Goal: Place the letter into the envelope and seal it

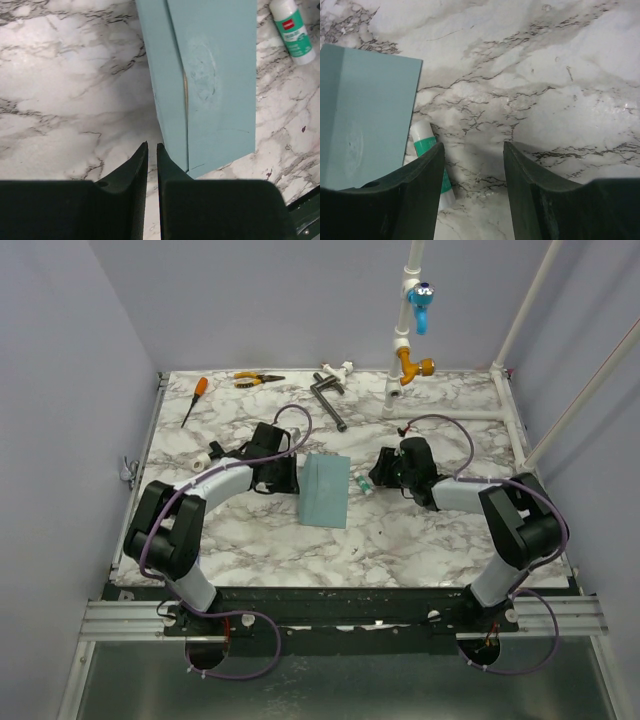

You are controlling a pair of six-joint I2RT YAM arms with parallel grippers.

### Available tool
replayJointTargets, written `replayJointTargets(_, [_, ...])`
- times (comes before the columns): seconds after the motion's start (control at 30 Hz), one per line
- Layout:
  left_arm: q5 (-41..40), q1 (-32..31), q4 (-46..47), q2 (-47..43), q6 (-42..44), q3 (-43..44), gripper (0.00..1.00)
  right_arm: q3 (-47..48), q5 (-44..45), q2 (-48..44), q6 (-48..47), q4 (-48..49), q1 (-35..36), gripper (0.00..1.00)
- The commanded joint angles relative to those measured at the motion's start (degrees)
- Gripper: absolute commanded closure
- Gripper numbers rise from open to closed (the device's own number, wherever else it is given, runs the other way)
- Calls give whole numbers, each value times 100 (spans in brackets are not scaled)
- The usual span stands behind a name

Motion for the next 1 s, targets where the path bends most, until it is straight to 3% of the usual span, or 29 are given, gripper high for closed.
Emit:
replayJointTargets(0.0, [-61,-293,152,-35,337,181,89,261,-272,-426,-632,-615,146,47])
replayJointTargets(0.2, [-174,-549,188,281,509,458,89,381,-855,-522,-670,-630,252,47])
replayJointTargets(0.3, [-180,-610,181,468,555,602,88,411,-1120,-515,-607,-495,311,53])
replayJointTargets(0.6, [-452,-809,-255,1087,940,1322,83,522,-2498,-120,306,331,324,56])
replayJointTargets(0.7, [-567,-917,-512,1340,1046,1586,79,695,-2704,116,505,338,328,63])
replayJointTargets(0.83, [-798,-989,-744,1565,1145,1732,72,771,-2841,246,741,328,326,78])
replayJointTargets(0.97, [-817,-1019,-838,1682,1122,1834,64,550,-3408,291,1319,975,327,90])
